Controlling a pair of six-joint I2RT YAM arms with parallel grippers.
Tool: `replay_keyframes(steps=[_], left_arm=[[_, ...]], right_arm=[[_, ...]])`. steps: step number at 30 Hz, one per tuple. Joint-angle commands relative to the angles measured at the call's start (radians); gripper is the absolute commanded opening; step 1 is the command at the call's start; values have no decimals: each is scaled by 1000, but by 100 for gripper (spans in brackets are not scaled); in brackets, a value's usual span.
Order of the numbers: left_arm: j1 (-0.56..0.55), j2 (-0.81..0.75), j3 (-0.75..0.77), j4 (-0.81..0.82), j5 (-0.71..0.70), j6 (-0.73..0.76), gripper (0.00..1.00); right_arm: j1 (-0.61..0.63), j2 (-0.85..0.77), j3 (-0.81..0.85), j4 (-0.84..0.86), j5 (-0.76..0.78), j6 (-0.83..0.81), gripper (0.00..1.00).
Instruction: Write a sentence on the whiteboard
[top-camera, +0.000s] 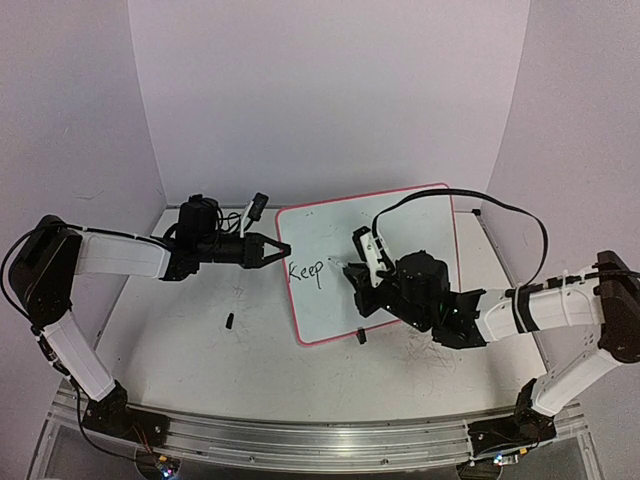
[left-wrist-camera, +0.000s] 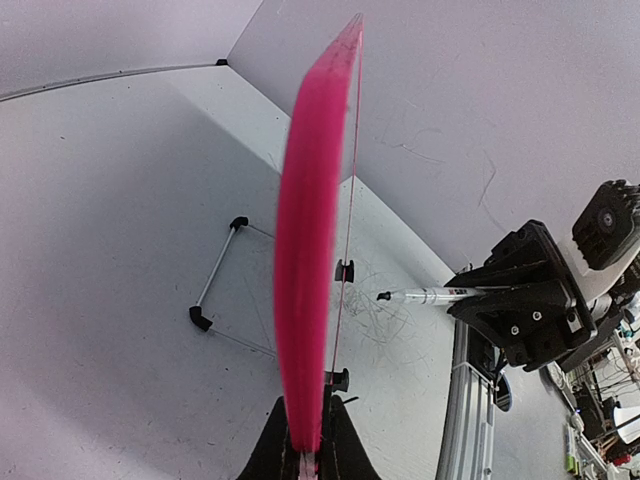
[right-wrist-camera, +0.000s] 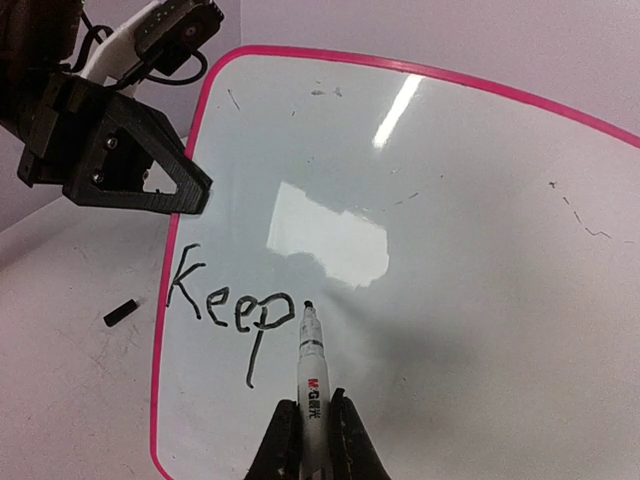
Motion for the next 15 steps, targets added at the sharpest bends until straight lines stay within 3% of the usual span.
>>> replay_keyframes(steps=[1,15], left_arm=[[6,-13,-2,-5,-52,36,5],[6,-27,1,-5,-57,47,4]], right_arm=[[13,21,34,7,27,-9,0],[23,-6,32,-3,29,1,0]])
